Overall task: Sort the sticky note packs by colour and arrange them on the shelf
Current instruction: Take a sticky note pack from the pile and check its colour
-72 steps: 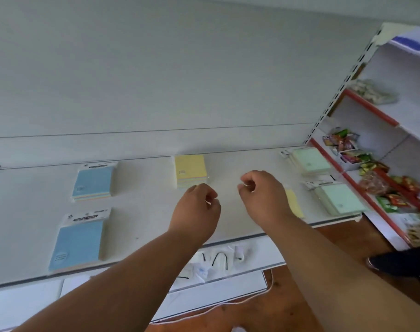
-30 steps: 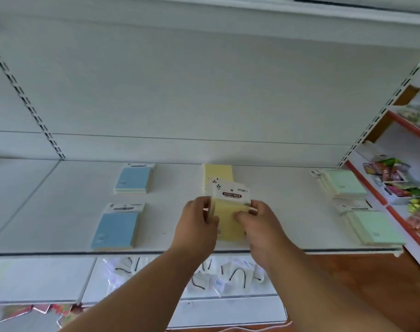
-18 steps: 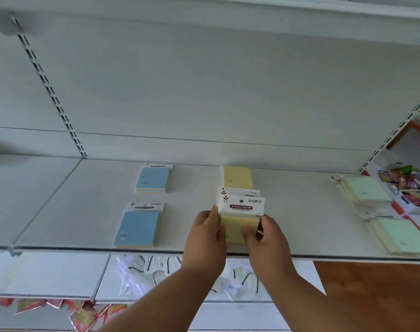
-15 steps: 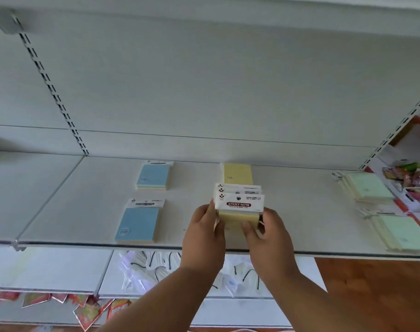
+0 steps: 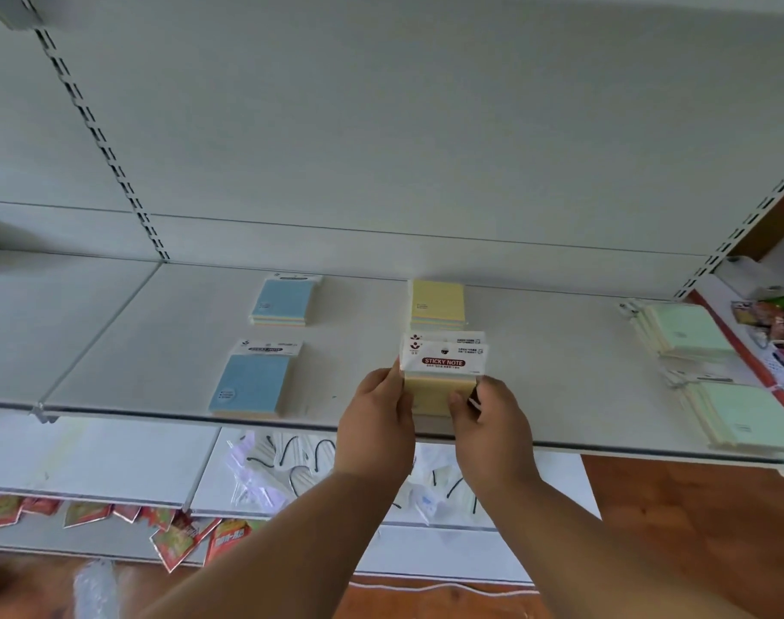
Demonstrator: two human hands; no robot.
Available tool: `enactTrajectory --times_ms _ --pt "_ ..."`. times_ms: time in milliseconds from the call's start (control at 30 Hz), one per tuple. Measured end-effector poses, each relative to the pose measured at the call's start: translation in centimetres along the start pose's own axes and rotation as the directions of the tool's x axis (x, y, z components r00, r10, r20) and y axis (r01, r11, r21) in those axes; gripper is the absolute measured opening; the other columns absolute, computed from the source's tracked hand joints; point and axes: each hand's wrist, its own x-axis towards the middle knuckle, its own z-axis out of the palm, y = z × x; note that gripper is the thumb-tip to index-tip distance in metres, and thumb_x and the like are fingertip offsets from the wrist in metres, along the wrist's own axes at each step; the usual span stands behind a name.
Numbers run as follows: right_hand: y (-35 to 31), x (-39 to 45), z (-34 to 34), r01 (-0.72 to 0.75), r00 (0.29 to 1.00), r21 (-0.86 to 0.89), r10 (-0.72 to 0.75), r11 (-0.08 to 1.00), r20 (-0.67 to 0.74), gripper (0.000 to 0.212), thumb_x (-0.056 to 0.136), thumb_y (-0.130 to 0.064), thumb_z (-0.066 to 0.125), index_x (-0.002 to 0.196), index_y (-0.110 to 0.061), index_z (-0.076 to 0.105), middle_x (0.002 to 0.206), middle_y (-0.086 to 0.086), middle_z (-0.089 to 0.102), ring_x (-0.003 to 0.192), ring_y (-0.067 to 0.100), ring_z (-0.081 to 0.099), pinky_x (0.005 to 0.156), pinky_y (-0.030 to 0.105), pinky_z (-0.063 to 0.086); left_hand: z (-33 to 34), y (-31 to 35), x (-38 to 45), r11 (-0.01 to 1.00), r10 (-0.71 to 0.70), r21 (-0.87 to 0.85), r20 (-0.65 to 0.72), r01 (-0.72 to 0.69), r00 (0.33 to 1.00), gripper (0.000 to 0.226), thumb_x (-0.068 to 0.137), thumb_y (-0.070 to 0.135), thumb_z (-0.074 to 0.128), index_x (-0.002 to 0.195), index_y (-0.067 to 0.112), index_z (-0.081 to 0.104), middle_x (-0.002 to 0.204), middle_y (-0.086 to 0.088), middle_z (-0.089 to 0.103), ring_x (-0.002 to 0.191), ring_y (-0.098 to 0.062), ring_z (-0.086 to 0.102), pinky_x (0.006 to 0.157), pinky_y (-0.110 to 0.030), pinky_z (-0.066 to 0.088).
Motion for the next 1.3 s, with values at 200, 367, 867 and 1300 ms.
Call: enactTrajectory --times_ms 200,367,867,1300 --pt "-0.2 0.7 -0.6 0.000 1.000 -0.041 0.000 0.999 -0.018 0.018 0.095 -0.026 0.056 0.102 -0.011 0.063 0.095 0.002 0.059 0.082 0.015 0.055 0.072 0.025 0.043 -0.9 1.1 1.3 0.999 -0.049 0.018 0.099 0.047 0.994 0.019 0.095 0.013 0.045 0.106 0.015 0.060 0.096 0.002 0.049 0.076 -0.015 0.047 0.065 -0.022 0.034" --pt "0.4 2.6 -1.1 -0.073 0.992 -0.232 0.095 0.970 0.081 0.043 0.094 -0.035 0.053 0.060 -0.008 0.051 0.053 0.002 0.043 0.053 0.021 0.042 0.048 0.029 0.026 -0.3 1.3 3.4 0.973 -0.174 0.202 0.302 0.116 0.937 0.023 0.095 0.019 0.041 0.075 0.013 0.052 0.092 -0.009 0.051 0.075 -0.024 0.048 0.066 -0.027 0.033" --pt "3.2 2.2 -3.8 0.306 0.912 -0.349 -0.167 0.886 0.373 0.032 0.086 -0.044 0.064 0.077 -0.013 0.062 0.077 0.000 0.053 0.071 0.019 0.053 0.063 0.032 0.040 -1.9 -1.6 3.5 0.853 0.071 0.432 0.460 -0.292 0.885 0.036 0.085 0.052 0.057 0.099 0.019 0.057 0.098 -0.003 0.056 0.094 -0.025 0.057 0.081 -0.036 0.048" --pt "3.3 2.3 -3.3 0.382 0.888 -0.402 -0.208 0.832 0.411 0.034 0.091 -0.035 0.061 0.066 -0.019 0.044 0.064 -0.010 0.032 0.068 0.018 0.040 0.061 0.029 0.026 -1.0 -1.8 3.5 0.838 0.108 0.423 0.492 -0.346 0.864 0.028 0.093 0.041 0.053 0.100 0.013 0.055 0.101 -0.007 0.056 0.096 -0.028 0.057 0.078 -0.036 0.044"
